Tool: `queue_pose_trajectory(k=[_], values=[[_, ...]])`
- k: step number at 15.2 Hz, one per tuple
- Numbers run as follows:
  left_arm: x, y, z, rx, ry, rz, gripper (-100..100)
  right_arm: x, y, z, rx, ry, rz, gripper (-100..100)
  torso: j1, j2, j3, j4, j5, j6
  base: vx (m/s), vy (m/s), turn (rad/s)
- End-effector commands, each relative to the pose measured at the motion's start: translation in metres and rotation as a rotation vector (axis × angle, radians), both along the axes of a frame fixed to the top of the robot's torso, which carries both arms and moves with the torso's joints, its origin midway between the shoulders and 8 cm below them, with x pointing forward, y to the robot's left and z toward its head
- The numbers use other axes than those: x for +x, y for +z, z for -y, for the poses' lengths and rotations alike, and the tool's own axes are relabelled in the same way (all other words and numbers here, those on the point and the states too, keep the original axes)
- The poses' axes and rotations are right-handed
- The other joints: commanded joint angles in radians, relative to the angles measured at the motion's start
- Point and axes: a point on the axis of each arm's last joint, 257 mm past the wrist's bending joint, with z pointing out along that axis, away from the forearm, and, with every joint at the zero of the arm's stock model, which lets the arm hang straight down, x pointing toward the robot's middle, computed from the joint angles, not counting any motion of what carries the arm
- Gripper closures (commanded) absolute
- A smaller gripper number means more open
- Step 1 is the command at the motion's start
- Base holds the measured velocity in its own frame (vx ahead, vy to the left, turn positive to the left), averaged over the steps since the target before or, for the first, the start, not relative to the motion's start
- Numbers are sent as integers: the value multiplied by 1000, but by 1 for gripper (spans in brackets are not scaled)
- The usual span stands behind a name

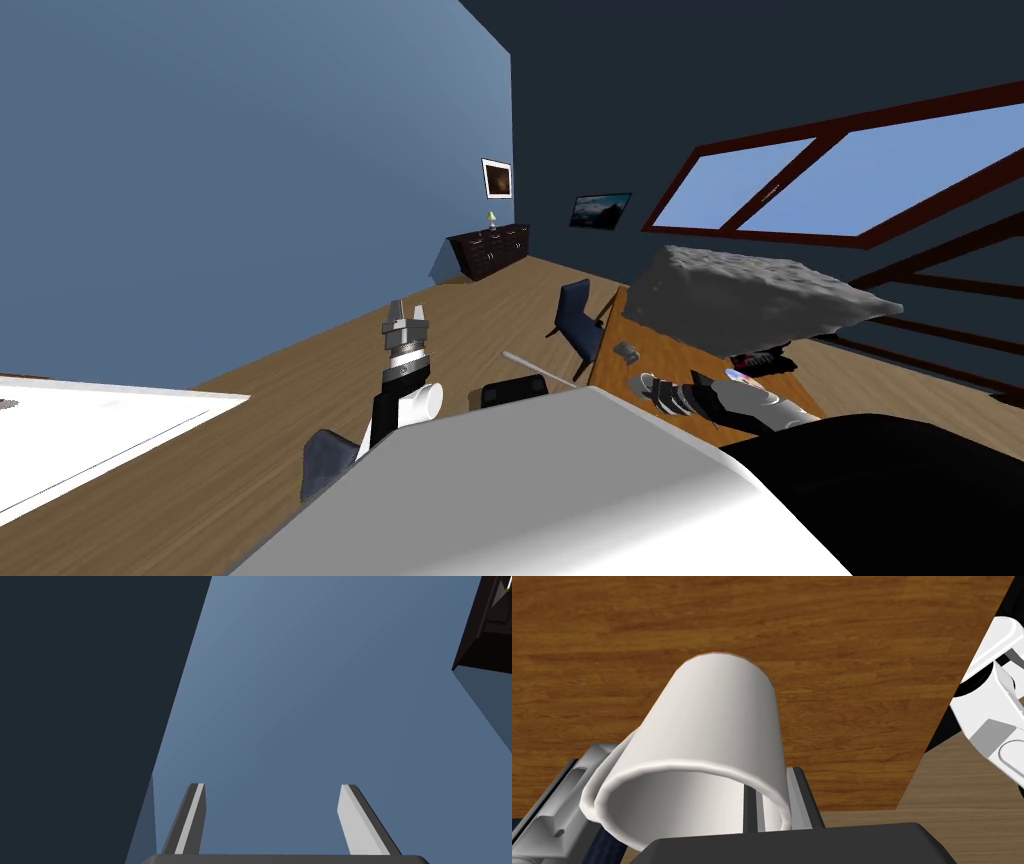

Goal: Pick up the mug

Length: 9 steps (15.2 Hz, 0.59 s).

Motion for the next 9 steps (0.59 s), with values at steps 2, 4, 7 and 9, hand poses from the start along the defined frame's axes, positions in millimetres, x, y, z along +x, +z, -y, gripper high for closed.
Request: queue_pose_trajectory(k=[2,4,7,9], values=[[0,0,0,0,0,0,0,3,2,1,6,-21,-5,100,0,0,0,0,0,0,-114,-6,96],[0,0,0,0,0,0,0,6,4,4,7,-36,-5,100,1,-1,0,0,0,-1,-95,12,119],[0,0,0,0,0,0,0,14,11,14,-2,-62,-2,100,1,-2,-1,0,1,-1,-88,16,118],[0,0,0,0,0,0,0,16,14,18,-4,-79,-3,100,2,-2,-1,0,1,0,-95,13,106]])
